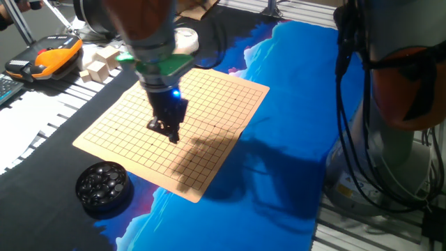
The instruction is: Play the first move as black on the 3-4 point in the upper right corner of the Go board
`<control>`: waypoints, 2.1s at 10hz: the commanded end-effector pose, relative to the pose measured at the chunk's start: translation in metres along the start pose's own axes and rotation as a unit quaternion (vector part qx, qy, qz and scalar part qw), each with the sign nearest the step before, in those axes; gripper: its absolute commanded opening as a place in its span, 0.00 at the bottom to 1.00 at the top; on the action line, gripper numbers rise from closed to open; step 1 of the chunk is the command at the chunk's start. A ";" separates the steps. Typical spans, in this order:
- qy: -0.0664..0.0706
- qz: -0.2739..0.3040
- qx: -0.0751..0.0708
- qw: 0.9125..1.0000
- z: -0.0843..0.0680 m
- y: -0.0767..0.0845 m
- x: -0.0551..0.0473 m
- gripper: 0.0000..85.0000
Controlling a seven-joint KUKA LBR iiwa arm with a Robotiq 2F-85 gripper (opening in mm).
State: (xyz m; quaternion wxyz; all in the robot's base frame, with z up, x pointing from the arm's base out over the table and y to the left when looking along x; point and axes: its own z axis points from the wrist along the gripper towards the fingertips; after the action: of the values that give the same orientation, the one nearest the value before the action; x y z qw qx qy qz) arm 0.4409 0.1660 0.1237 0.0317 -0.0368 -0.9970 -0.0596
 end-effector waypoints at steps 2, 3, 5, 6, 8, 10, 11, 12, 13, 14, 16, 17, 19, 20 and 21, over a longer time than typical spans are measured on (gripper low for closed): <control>0.001 -0.002 -0.007 1.000 0.005 0.000 0.001 0.00; 0.005 -0.004 -0.014 1.000 0.009 -0.001 0.001 0.00; 0.004 -0.009 -0.024 1.000 0.024 -0.004 0.002 0.00; 0.004 -0.010 -0.031 0.999 0.030 -0.005 0.000 0.00; 0.002 -0.010 -0.038 0.999 0.039 -0.006 -0.005 0.00; 0.003 -0.009 -0.044 0.999 0.043 -0.005 -0.006 0.00; 0.003 -0.009 -0.045 0.999 0.047 -0.005 -0.008 0.00; 0.002 -0.010 -0.047 0.999 0.050 -0.004 -0.009 0.00; 0.001 -0.011 -0.050 0.999 0.054 -0.004 -0.011 0.00; -0.002 -0.012 -0.052 0.999 0.059 -0.004 -0.013 0.00; -0.002 -0.014 -0.051 0.999 0.063 -0.004 -0.015 0.00; -0.002 -0.013 -0.050 0.999 0.063 -0.004 -0.014 0.00; -0.003 -0.013 -0.047 0.999 0.064 -0.004 -0.013 0.00; -0.005 -0.016 -0.046 0.999 0.066 -0.004 -0.011 0.00; 0.001 -0.016 -0.047 0.999 0.067 -0.004 -0.010 0.00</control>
State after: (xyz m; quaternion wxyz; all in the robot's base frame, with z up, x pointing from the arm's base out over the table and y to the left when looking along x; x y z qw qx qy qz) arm 0.4467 0.1700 0.0559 0.0295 -0.0222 -0.9935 -0.1074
